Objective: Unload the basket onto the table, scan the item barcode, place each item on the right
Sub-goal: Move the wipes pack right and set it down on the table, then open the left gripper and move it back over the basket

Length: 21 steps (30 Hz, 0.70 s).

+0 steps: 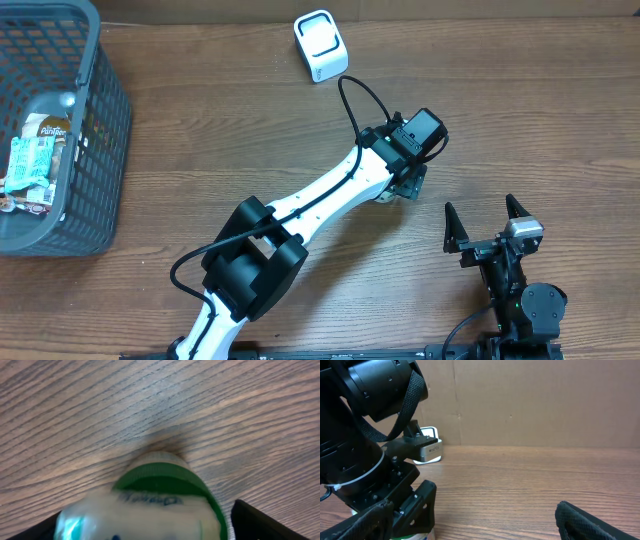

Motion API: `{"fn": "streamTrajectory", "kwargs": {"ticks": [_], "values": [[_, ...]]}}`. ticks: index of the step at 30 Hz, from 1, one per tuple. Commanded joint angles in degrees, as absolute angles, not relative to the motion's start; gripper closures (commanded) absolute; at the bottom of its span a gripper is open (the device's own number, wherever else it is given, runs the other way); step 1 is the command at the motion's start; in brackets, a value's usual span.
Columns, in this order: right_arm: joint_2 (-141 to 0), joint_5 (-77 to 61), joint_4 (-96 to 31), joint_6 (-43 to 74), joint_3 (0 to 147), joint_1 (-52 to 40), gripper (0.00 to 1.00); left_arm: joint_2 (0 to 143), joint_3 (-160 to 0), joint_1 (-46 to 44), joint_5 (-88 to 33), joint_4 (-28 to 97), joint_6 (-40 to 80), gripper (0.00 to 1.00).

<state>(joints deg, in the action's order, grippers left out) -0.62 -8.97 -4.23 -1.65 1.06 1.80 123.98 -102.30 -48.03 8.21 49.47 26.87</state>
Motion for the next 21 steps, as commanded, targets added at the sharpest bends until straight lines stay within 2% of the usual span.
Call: {"fn": "streamTrajectory", "kwargs": {"ticks": [1, 2, 9, 15, 17, 20, 21], "values": [[-0.16, -8.64, -3.99, -1.37, 0.45, 1.93, 0.00, 124.62, -102.63, -48.42, 6.72, 49.43, 26.79, 0.06], [-0.16, -8.64, -3.99, -1.37, 0.45, 1.93, 0.00, 124.62, -102.63, -48.42, 6.37, 49.41, 26.76, 0.00], [-0.16, -8.64, -3.99, -1.37, 0.45, 1.93, 0.00, 123.15, -109.73, -46.30, 6.55, 51.35, 23.77, 0.00], [-0.16, -8.64, -3.99, -1.37, 0.45, 1.93, 0.00, 122.06, -121.86, -42.54, 6.59, 63.53, 18.68, 0.00], [-0.16, -8.64, -3.99, -1.37, 0.45, 1.93, 0.00, 121.73, -126.93, -40.73, 6.63, 69.76, 15.97, 0.05], [-0.16, -8.64, -3.99, -1.37, 0.45, 1.93, 0.00, 121.45, -135.06, -37.36, 6.90, 78.61, 15.16, 0.16], [-0.16, -8.64, -3.99, -1.37, 0.45, 1.93, 0.00, 121.38, -137.27, -36.27, 7.03, 81.08, 14.76, 0.23]]}}
